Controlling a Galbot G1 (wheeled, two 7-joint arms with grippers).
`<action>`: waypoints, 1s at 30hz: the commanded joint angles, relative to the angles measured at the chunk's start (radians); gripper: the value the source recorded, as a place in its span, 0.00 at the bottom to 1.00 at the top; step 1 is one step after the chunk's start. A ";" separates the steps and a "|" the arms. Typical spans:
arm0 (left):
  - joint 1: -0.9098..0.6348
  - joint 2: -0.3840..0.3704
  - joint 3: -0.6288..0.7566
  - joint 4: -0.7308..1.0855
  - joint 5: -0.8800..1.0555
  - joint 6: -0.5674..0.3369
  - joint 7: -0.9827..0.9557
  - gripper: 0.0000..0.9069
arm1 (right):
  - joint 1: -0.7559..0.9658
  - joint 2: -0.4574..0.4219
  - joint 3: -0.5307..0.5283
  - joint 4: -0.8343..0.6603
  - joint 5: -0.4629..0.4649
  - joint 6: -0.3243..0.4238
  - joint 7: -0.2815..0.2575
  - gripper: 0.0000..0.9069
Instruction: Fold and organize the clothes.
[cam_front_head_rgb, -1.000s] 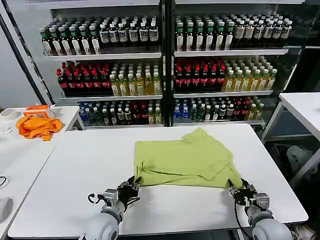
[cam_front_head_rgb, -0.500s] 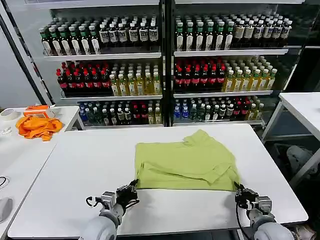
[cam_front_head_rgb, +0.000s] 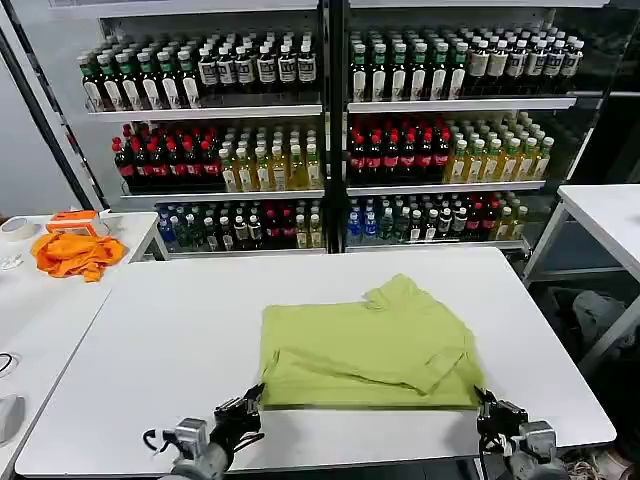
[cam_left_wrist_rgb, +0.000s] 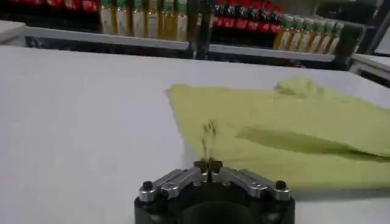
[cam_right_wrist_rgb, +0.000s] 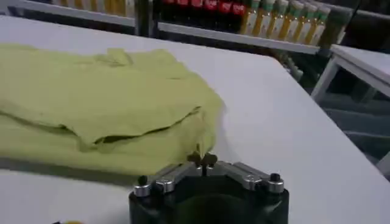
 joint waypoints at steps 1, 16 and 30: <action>0.161 0.014 -0.048 -0.132 0.002 -0.001 -0.001 0.02 | -0.140 -0.002 0.021 0.106 -0.027 -0.009 -0.006 0.00; 0.279 0.069 -0.156 -0.220 0.066 0.034 0.065 1.00 | -0.089 -0.041 0.086 0.148 0.016 0.003 0.042 1.00; -0.155 0.155 -0.096 0.048 -0.173 0.031 -0.052 1.00 | 0.626 -0.131 -0.296 -0.288 0.257 -0.070 0.117 1.00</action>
